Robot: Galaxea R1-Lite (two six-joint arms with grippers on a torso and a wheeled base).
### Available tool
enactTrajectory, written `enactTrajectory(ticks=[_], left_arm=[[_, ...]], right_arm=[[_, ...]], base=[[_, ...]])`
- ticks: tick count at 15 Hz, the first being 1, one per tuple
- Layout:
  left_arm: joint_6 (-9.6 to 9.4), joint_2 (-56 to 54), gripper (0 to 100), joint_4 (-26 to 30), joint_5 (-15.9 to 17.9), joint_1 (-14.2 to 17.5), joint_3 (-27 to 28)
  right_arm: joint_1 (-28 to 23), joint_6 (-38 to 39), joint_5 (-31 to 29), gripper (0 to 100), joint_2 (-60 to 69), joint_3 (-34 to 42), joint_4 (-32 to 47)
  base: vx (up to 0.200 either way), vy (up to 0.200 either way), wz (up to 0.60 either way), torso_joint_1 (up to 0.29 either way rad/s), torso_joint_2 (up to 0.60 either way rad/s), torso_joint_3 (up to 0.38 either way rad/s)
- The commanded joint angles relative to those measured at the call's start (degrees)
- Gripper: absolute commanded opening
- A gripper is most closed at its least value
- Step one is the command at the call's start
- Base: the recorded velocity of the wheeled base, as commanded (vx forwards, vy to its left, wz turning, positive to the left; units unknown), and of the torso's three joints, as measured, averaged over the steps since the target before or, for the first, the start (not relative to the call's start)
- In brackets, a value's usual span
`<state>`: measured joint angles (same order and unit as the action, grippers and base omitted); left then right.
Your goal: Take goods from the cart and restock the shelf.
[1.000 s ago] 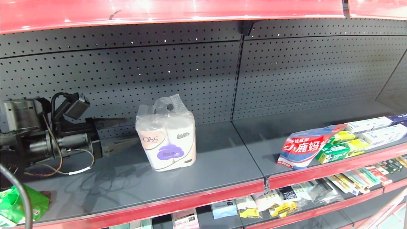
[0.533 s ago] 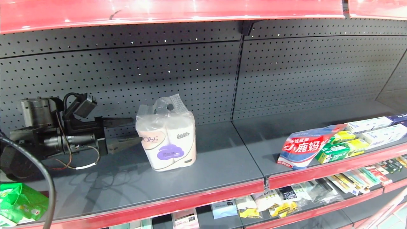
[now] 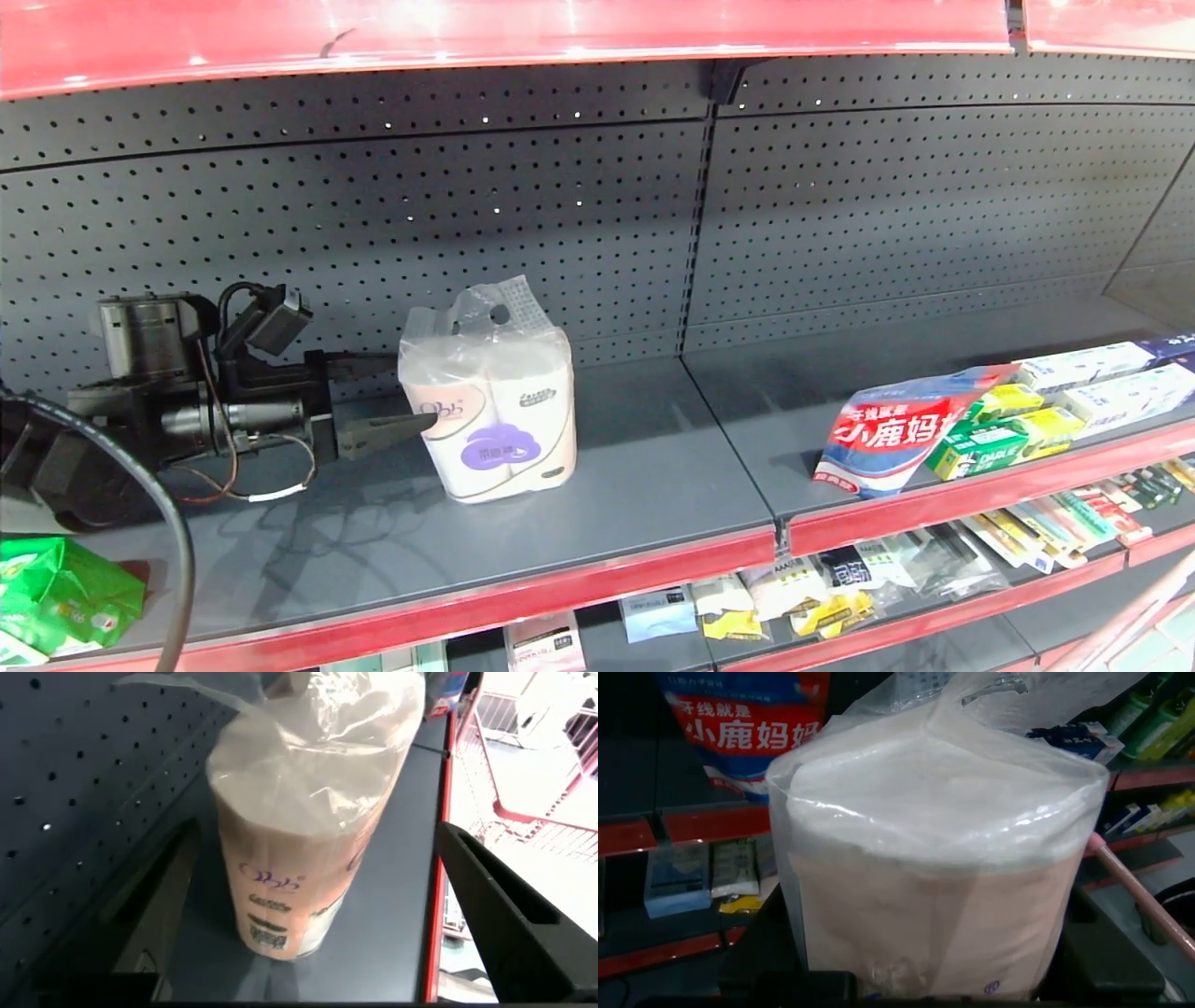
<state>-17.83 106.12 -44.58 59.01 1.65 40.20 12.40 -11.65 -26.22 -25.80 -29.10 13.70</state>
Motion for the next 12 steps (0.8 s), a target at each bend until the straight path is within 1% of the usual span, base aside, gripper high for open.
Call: enactTrajectory(ticks=[1,3,4,6,7,8,12], left_arm=[[-0.18,0.93,100,-0.07,-0.13,-0.50,0.05],[-2.03,2.51,100,-0.77,-0.22,-0.59,0.23],[-2.91,3.22,100,-1.56,-0.13,-1.12,0.31],[-2.91,3.74,100,-2.62,-0.22,-2.09,0.31],[-2.91,3.74,100,-2.62,-0.22,-2.09,0.31],[-2.64,3.83,100,-2.70,-0.30,-3.23,0.40],[-2.82,5.15,100,-2.88,-0.48,-3.49,1.81]], right_arm=[[-0.01,-0.04,-0.06,0,-0.22,0.01,0.01],[-0.62,-0.12,0.03,0,-0.22,0.10,0.10],[-1.24,-0.21,0.12,0,-0.22,0.01,0.10],[-1.41,-0.39,0.12,0,-0.22,0.01,0.01],[-1.41,-0.39,0.12,0,-0.22,0.01,0.01],[-1.50,-0.47,0.12,0,-0.13,0.01,0.10],[-1.50,-0.47,0.12,0,-0.13,0.01,0.10]], base=[[0.000,0.000,0.00,0.000,0.00,0.000],[0.000,0.000,0.00,0.000,0.00,0.000],[0.000,0.000,0.00,0.000,0.00,0.000],[0.000,0.000,0.00,0.000,0.00,0.000],[0.000,0.000,0.00,0.000,0.00,0.000],[0.000,0.000,0.00,0.000,0.00,0.000],[0.000,0.000,0.00,0.000,0.00,0.000]])
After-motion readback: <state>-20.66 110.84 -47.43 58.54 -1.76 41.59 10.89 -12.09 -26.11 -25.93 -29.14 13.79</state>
